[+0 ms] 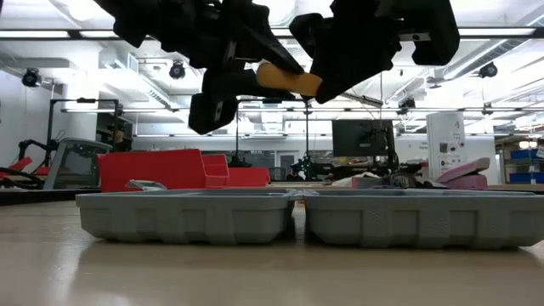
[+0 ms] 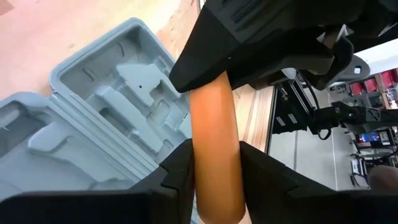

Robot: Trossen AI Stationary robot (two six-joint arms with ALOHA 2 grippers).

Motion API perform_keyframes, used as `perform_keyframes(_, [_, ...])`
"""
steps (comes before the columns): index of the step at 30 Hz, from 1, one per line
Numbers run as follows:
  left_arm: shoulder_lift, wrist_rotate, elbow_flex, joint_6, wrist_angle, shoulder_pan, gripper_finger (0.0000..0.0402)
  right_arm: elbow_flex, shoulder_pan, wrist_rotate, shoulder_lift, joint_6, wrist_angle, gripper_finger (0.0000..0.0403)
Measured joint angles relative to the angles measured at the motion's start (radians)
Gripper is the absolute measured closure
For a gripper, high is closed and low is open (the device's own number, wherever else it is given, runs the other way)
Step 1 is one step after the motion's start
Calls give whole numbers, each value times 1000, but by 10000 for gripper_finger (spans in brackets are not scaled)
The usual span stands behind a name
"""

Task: Prefit tool cases
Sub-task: Put the yellow screwdriver into the prefit tool case

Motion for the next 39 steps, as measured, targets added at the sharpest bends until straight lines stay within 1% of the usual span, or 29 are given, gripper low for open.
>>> perform_keyframes(2, [0, 1, 0, 0, 0, 0, 305, 0, 0, 1, 0, 15, 6, 341])
perform_keyframes(4, [0, 4, 0, 2, 2, -1, 305, -1, 1, -2, 0, 24, 13, 329])
perform_keyframes(11, [0, -1, 0, 7, 11, 1, 305, 0, 11, -11, 0, 55, 45, 249])
perform_keyframes(13, [0, -1, 0, 7, 10, 0, 305, 0, 22, -11, -3, 54, 40, 232])
perform_keyframes(16, [0, 0, 0, 7, 2, -4, 305, 0, 33, -5, -23, 73, 13, 217])
perform_keyframes(20, [0, -5, 0, 9, -15, -9, 305, 0, 35, 10, -72, 129, -75, 213])
perform_keyframes(26, [0, -73, 0, 16, -15, -23, 305, 0, 43, 123, -179, 272, -241, 225])
perform_keyframes(31, [0, -127, 0, -6, -14, -49, 305, 0, 53, 178, -267, 425, -375, 237])
perform_keyframes(33, [0, -143, 0, -20, -14, -61, 305, -1, 56, 182, -300, 477, -422, 242])
perform_keyframes(39, [0, -166, 0, -54, -13, -95, 305, -31, 61, 216, -369, 544, -466, 255])
